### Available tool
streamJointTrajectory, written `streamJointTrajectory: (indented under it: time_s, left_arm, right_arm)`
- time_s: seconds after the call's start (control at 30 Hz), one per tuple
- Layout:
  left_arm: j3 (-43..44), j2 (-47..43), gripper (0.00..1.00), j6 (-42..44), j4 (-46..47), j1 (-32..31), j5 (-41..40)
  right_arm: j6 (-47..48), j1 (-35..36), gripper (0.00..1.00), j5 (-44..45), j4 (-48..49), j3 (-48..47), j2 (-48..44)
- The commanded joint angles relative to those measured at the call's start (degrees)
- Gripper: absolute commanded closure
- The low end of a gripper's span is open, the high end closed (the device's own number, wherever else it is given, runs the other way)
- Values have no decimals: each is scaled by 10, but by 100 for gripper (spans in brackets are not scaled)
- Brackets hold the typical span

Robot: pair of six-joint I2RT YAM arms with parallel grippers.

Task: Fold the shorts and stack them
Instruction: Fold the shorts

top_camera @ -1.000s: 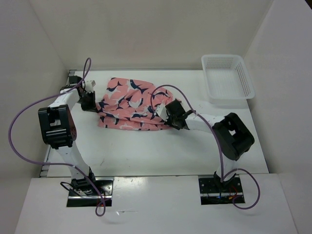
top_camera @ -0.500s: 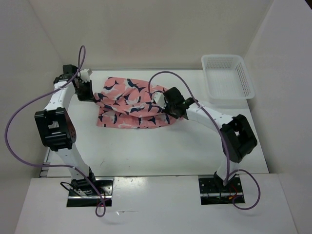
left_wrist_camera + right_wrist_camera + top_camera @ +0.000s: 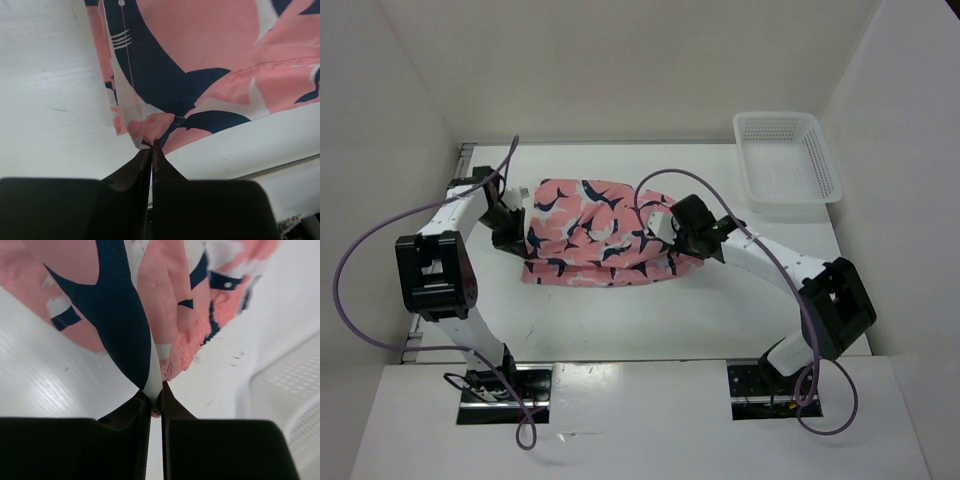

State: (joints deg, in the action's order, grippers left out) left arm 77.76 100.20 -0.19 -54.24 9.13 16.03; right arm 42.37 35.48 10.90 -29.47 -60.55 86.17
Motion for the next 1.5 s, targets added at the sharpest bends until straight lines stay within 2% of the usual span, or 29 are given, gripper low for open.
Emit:
streamJointTrajectory:
  time_s: [0.0,0.03,0.17,0.27,0.37,0.53,0.6,0.63,0.73,0.77,0.8,0.87,0.93,1.0,1.13,1.37,1.47]
  left_arm:
    - [-33,23,95,2,-4,-2,-45]
    - [-39,23,93,2,5,-2,-56]
    - [-57,28,92,2,18,-2,-73]
    - [-57,34,89,2,10,-8,-73]
    - [-62,34,88,2,-4,-8,-68]
    - [-90,12,85,2,-10,-13,-76]
    - [-103,12,79,2,-3,-13,-81]
    - [-103,12,66,2,-3,-13,-81]
    - [-90,-18,51,2,-3,-13,-71]
    - [-82,-28,47,2,-10,-13,-63]
    - [-75,-48,44,2,-10,-13,-63]
    - [-51,-68,40,2,-16,-13,-57]
    - [-35,-94,40,2,-22,-13,-52]
    - [-5,-106,39,2,-27,-5,-36]
    - [44,-92,35,2,24,0,-9]
    - [114,47,35,2,123,-12,-57]
    - [129,83,35,2,161,-12,-52]
  right_arm:
    - [22,4,93,-22,-8,27,12]
    - [27,4,91,-31,-8,36,12]
    - [45,27,72,-46,-25,81,1]
    - [54,27,64,-35,-4,118,0]
    - [64,27,72,-30,9,129,0]
    - [77,27,69,-30,24,145,6]
    - [83,27,69,-24,24,151,6]
    - [83,27,69,-17,24,142,0]
    - [69,27,66,-17,-20,99,-31]
    - [62,27,64,-30,-32,68,-44]
    - [56,27,55,-59,-44,52,-78]
    - [42,27,48,-94,-60,12,-114]
    - [36,27,38,-139,-60,-3,-156]
    - [8,37,38,-159,-39,-11,-161]
    - [-35,65,38,-211,1,-36,-75]
    - [-52,81,38,-241,121,-42,40]
    - [-59,81,38,-247,132,-42,71]
